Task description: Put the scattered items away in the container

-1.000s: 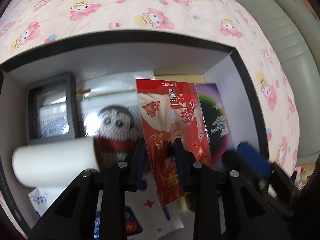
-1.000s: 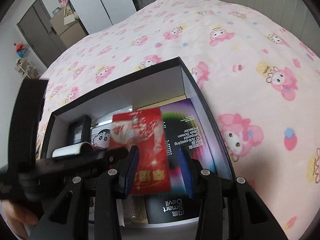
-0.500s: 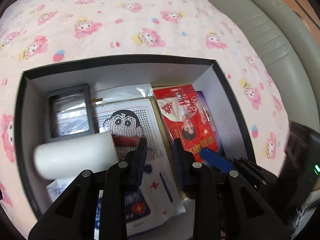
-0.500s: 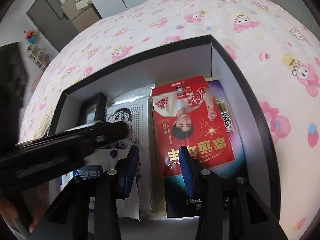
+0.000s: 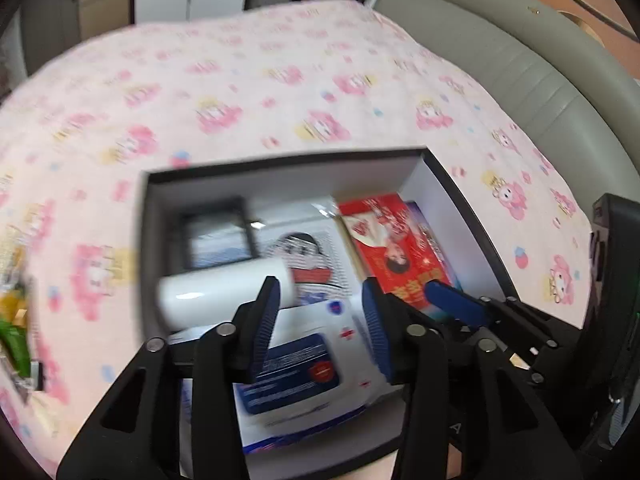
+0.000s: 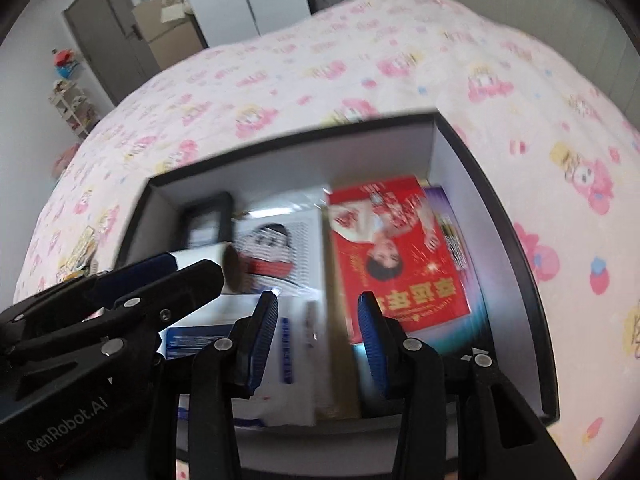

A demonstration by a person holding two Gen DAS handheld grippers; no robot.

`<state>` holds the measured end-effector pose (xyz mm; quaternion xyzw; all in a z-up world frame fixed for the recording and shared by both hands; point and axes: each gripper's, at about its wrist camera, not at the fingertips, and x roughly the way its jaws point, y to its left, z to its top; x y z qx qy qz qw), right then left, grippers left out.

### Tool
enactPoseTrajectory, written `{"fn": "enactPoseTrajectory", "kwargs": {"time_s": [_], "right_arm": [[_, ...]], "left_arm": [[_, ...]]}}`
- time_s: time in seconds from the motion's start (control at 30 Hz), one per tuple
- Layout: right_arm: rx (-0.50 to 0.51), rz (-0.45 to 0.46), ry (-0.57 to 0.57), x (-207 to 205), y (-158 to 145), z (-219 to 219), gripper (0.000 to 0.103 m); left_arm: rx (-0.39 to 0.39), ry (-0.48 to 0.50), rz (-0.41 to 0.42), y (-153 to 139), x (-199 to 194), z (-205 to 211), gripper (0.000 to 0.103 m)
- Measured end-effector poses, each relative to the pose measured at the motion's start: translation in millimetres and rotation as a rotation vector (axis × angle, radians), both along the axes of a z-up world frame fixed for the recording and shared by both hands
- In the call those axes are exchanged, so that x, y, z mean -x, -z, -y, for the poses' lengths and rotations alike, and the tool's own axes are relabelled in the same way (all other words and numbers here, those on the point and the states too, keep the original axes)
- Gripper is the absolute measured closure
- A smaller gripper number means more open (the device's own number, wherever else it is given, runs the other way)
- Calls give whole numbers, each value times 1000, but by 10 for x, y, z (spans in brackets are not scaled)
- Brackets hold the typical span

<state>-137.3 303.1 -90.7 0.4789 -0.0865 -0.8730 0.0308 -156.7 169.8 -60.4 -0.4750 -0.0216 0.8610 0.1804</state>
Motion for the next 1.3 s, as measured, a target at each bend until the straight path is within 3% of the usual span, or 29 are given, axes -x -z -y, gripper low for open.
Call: {"fn": "enactPoseTrajectory", "kwargs": {"time_s": [0.1, 0.17, 0.7, 0.73, 0.8, 0.93, 1.1, 1.3], "right_arm": [[-15, -64, -21, -119, -177, 162, 55], [-3, -94, -26, -226, -248, 245, 54], [-4, -207, -106, -917, -736, 1026, 44], [-6, -211, -113, -971, -754, 1080, 42], [-10, -218, -126, -1078, -789, 1189, 23], [-57, -248, -127, -1294, -834, 1301, 22], [-121, -291, -109, -1499, -865, 1355, 22], [-125, -266, -108, -1517, -795, 1337, 22]], "left_arm": [[31, -37, -51, -159, -137, 178, 49], [42, -61, -75, -250, -230, 307, 43], [40, -154, -215, -747, -1147, 1257, 35], [38, -159, -219, -760, -1205, 1308, 28], [39, -173, -235, -780, -1327, 1413, 19], [57, -200, -250, -779, -1542, 1572, 7], [7, -212, -261, -722, -1701, 1697, 3], [10, -214, -278, -676, -1777, 1745, 2]]}}
